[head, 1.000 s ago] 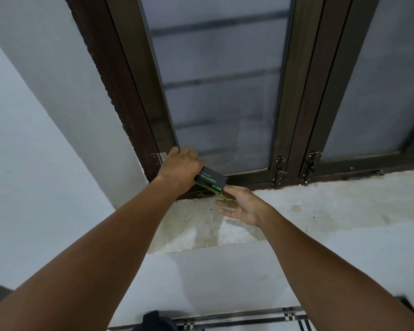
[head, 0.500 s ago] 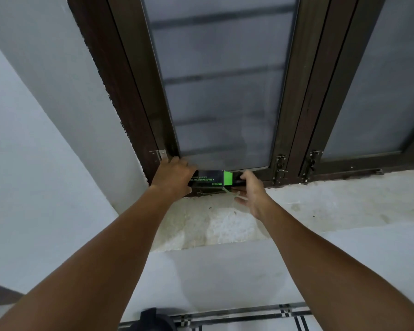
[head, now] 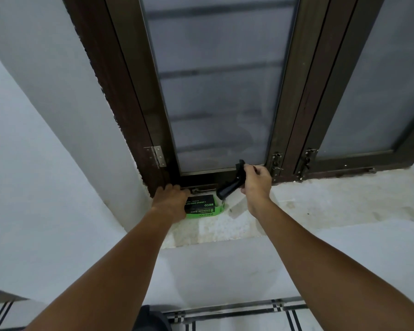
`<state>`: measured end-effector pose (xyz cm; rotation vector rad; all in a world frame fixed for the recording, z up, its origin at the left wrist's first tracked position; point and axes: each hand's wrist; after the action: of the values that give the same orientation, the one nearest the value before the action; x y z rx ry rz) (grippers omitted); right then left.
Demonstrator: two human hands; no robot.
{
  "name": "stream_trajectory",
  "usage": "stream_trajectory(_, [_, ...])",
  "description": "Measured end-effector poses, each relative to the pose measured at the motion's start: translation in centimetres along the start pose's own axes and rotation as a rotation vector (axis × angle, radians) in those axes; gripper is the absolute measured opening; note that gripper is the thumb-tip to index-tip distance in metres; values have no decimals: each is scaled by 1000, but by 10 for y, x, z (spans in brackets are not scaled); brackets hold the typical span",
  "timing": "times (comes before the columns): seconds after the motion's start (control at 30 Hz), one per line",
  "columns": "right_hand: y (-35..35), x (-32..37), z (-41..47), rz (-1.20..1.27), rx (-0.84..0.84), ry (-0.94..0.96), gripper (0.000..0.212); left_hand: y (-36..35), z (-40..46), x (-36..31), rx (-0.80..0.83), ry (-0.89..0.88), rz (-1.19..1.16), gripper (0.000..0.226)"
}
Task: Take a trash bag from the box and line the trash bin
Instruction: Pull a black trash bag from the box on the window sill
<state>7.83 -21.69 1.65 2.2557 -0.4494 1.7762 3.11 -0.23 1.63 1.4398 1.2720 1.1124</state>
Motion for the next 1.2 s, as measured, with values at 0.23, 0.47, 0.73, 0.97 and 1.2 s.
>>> stream_trajectory(0.23, [-22, 4, -23, 164, 131, -57, 23, 5, -10, -9, -215, -23, -853, 29])
stream_trajectory(0.47, [-37, 0, -46, -37, 466, -9, 22, 26, -11, -20, -155, 241, -1581, 29])
stream_trajectory(0.73, [-47, 0, -48, -305, 540, 195, 9, 22, -8, -14, -89, 336, -1771, 21])
stream_trajectory(0.97, [-53, 10, -43, -97, 491, -93, 19, 27, -7, -15, 150, 432, -2260, 36])
stream_trajectory(1.2, [-43, 30, -43, 33, 356, -266, 29, 18, 3, -14, -25, 500, -1941, 32])
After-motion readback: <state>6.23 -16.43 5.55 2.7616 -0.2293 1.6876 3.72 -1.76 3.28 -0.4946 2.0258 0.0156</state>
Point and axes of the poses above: each hand's wrist, its own z-axis towards the middle knuckle, its own y-axis out of the back of the hand, x = y × z, and after that the axes turned 6 degrees about -z, right-handed
